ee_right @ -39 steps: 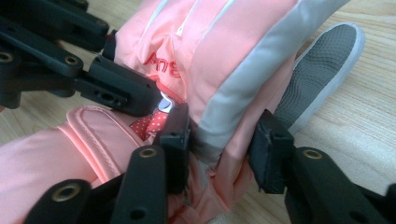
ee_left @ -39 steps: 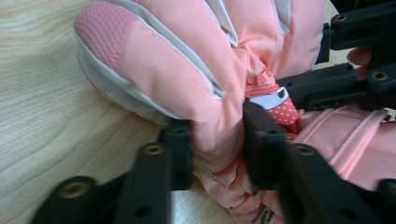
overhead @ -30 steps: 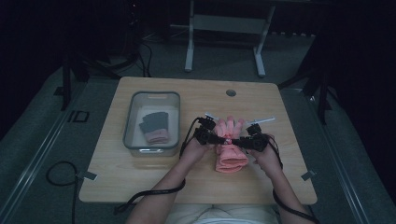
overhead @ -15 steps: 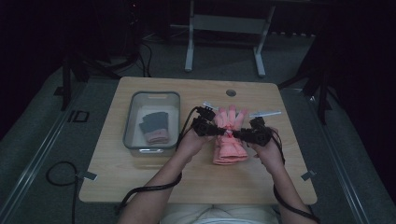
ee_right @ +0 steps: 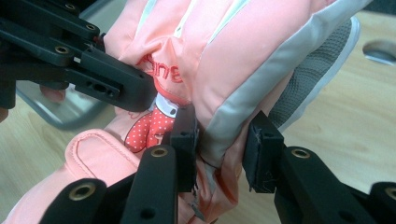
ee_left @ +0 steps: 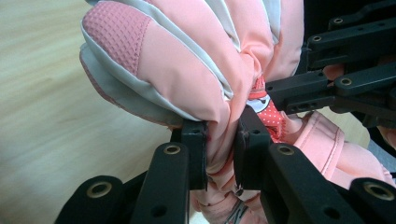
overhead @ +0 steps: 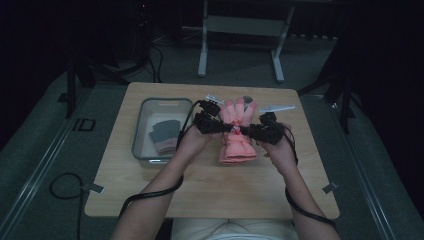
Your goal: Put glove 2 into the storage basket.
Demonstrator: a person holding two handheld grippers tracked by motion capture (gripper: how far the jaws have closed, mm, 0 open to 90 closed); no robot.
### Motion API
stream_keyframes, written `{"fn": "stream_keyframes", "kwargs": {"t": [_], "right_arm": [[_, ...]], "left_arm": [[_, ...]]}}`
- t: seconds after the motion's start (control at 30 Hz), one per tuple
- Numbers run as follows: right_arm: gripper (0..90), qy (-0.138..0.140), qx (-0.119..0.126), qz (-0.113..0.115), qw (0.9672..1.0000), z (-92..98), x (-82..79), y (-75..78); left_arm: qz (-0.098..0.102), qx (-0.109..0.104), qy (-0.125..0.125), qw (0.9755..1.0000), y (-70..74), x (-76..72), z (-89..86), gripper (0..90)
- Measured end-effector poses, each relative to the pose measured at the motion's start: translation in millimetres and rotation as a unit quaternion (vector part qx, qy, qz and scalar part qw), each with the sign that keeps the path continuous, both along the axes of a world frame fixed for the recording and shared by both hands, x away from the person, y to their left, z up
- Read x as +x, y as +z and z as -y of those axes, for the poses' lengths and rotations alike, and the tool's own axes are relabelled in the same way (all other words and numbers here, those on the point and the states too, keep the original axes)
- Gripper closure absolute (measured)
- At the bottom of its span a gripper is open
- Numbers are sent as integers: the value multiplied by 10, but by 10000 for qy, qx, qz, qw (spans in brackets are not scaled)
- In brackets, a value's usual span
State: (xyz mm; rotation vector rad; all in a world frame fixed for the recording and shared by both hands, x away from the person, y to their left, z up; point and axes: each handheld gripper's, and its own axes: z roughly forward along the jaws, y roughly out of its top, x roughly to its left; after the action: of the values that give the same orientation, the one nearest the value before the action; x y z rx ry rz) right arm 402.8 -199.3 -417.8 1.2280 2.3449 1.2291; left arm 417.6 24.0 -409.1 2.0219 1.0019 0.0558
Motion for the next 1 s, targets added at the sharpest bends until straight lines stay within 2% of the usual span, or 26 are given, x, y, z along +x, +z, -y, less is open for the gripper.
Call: {"fn": "stream_keyframes", "kwargs": {"t": [0.07,0.13,0.17,0.47,0.5,0.53,0.6,0.7,0.73,0.97,1.0], "right_arm": [[684,48,16,36,10000,-63,22,54],[684,58,42,47,10000,-98,29,77],[684,100,32,87,9999,-173,42,118],[684,207,54,170,9996,-438,114,254],[684,238,54,188,9995,-480,128,277],[684,308,62,212,9993,-596,159,334],[684,373,70,236,9990,-685,183,376],[684,434,64,259,9987,-769,206,408],[684,499,64,266,9984,-864,227,433],[684,726,81,249,9970,-1122,282,487],[684,757,78,241,9968,-1162,287,496]], "left_arm": [[34,15,46,10000,58,1,-70,766],[34,15,46,10000,58,1,-70,766],[86,62,96,9999,129,-2,-177,766],[171,152,224,9995,288,26,-439,765],[206,168,318,9991,347,19,-550,765],[214,164,353,9990,369,16,-597,765],[227,168,415,9987,404,9,-685,765],[237,138,470,9985,417,4,-724,766],[277,191,581,9977,458,-18,-847,766],[297,217,744,9966,503,-56,-1059,765],[309,213,795,9961,516,-74,-1137,766]]}}
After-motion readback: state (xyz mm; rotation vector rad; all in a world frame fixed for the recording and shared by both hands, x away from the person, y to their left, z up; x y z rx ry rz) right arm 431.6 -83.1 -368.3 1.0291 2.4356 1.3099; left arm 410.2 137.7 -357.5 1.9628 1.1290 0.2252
